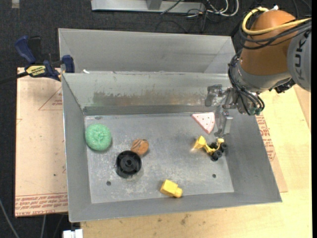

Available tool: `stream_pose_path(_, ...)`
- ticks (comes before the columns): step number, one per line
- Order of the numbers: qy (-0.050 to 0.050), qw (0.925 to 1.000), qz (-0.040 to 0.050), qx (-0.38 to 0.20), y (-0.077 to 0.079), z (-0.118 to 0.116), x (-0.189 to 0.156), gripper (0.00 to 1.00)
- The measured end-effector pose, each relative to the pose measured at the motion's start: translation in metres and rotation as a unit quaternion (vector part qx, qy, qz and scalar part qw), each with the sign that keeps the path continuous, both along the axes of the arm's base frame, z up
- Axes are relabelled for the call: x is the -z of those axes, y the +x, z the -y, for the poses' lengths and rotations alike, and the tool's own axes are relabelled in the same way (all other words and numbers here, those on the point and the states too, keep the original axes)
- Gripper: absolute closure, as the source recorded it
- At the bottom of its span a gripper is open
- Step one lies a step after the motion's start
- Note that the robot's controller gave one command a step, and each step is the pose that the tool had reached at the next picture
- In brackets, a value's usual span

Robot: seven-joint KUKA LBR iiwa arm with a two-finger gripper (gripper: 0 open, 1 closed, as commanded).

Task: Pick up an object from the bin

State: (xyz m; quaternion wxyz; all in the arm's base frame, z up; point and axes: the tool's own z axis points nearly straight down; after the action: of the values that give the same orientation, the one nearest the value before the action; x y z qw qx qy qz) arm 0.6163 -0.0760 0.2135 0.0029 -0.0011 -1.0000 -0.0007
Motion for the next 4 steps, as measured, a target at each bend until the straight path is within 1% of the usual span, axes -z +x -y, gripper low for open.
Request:
stream_pose_path(1, -0.001, 1.0000, 0.0040, -0.001, 0.001, 0.000, -0.005, 0.00)
stream_pose_path(2, -0.001, 0.9993, 0.0064, -0.037, -0.006, 0.020, 0.042, 0.00)
stream_pose_path(3, 0.001, 0.9974, 0.0013, -0.072, -0.029, 0.066, 0.061, 0.00)
stream_pose_path(4, -0.001, 0.9990, 0.0039, 0.043, -0.028, 0.079, 0.068, 0.00)
